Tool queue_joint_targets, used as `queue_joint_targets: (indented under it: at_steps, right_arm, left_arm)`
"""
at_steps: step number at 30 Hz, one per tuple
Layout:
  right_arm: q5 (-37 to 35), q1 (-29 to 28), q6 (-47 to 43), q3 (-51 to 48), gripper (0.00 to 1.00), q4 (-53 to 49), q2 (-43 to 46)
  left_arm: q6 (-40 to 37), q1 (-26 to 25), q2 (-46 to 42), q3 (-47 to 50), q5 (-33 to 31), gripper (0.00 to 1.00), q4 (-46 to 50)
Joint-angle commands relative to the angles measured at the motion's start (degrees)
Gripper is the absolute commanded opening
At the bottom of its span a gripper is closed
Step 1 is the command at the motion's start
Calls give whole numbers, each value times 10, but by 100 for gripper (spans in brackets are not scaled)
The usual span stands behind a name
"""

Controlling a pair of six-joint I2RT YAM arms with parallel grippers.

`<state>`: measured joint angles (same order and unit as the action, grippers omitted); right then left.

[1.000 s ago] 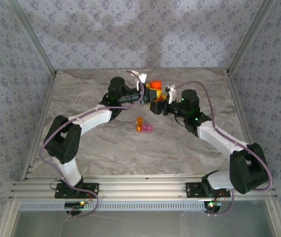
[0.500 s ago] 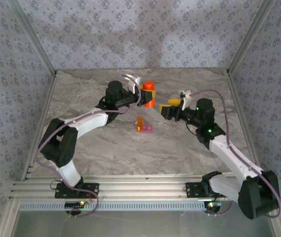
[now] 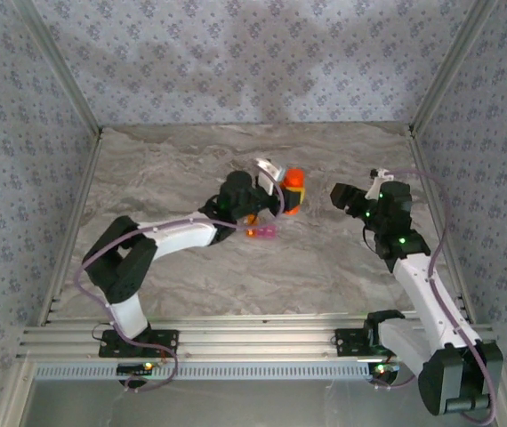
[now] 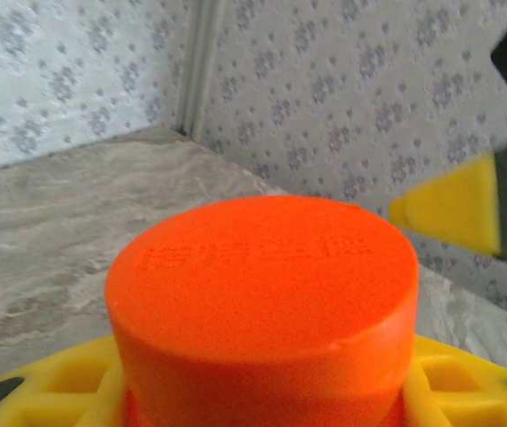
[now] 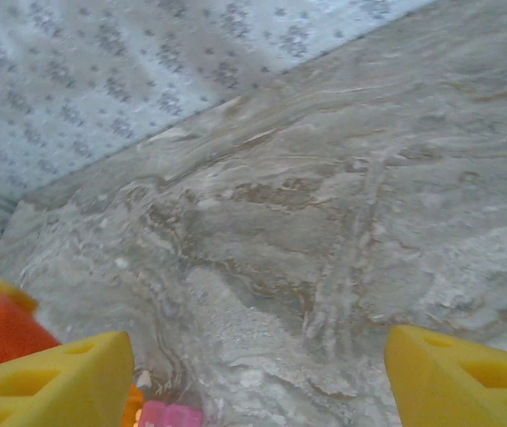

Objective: Sort the pills into containers

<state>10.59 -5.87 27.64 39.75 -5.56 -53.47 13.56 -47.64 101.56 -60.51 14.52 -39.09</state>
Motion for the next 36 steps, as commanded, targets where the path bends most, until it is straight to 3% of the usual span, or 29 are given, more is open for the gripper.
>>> queue_joint_targets:
  at_steps: [1, 16, 24, 32, 36]
  right_arm:
    - [-33, 13, 23, 23, 76, -43, 17]
    - [-1, 18, -22, 54, 76, -68, -1]
    - [14, 13, -28, 50, 76, -59, -19]
    - [20, 10, -29, 48, 76, -66, -24]
    - [25, 4, -28, 50, 76, -75, -28]
  left_arm:
    - [-28, -27, 35, 14, -50, 19, -67]
    - [-22, -92, 186, 33, -123, 19, -272]
    - [-38, -115, 229, 30, -148, 22, -297]
    - [-47, -125, 241, 46, -171, 33, -308]
    - [-52, -130, 233, 62, -176, 44, -311]
